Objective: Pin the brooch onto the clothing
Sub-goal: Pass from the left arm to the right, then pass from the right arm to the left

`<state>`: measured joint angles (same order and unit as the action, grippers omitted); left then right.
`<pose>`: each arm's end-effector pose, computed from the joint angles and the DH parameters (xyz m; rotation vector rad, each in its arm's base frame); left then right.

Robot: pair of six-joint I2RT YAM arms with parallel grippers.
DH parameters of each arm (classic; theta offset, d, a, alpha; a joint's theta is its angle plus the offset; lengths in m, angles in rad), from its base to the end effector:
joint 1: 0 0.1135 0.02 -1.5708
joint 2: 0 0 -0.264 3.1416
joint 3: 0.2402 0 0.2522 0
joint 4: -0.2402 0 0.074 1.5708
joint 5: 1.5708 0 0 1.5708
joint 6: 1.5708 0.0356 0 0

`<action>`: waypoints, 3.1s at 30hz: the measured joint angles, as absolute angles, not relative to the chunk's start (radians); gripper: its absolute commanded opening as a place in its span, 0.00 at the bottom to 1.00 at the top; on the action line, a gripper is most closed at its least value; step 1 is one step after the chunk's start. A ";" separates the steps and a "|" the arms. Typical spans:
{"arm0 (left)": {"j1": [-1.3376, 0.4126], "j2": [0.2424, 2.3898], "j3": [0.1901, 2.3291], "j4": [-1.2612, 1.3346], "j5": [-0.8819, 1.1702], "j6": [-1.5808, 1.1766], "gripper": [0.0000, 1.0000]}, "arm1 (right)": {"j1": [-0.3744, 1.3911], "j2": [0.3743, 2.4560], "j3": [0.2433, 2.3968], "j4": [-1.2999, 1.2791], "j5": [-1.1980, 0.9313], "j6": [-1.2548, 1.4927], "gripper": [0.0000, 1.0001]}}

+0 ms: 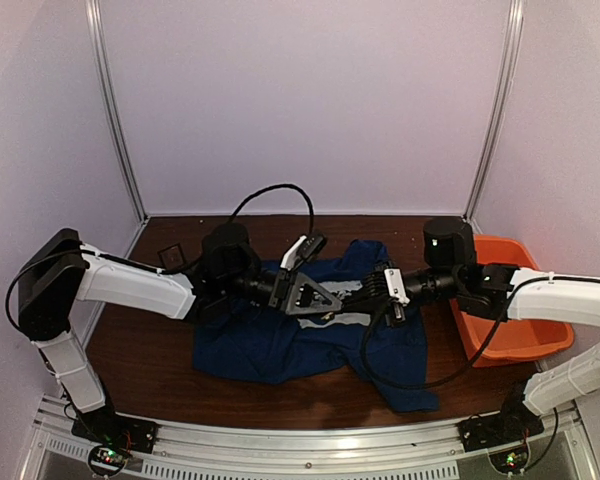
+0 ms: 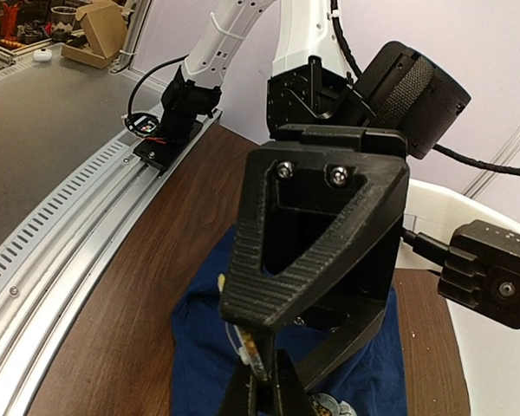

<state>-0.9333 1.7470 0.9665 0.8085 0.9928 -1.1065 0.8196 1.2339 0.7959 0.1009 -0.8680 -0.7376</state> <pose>0.1998 -0.3199 0.2463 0.8760 1.9532 -2.1689 0.1655 0.2170 0.2810 -1.6682 0.8572 0.8769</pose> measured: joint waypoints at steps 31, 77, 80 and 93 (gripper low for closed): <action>-0.715 1.532 1.241 -0.054 0.527 -0.447 0.98 | 0.823 1.111 0.760 0.017 -0.717 -0.179 0.00; -0.931 1.761 1.465 -0.376 0.858 -0.031 0.33 | 0.823 1.161 0.820 -0.193 -0.665 0.066 0.00; -0.931 1.763 1.465 -0.377 0.857 -0.028 0.29 | 0.823 1.161 0.824 -0.197 -0.665 0.059 0.00; -0.934 1.788 1.465 -0.395 0.861 -0.019 0.00 | 0.823 1.161 0.833 -0.208 -0.665 0.051 0.00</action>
<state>-0.9337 1.7882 1.4647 -0.3954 0.8612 -0.0185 0.8230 1.1614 0.8333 -0.2077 -0.6655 0.0513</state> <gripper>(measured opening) 0.019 0.007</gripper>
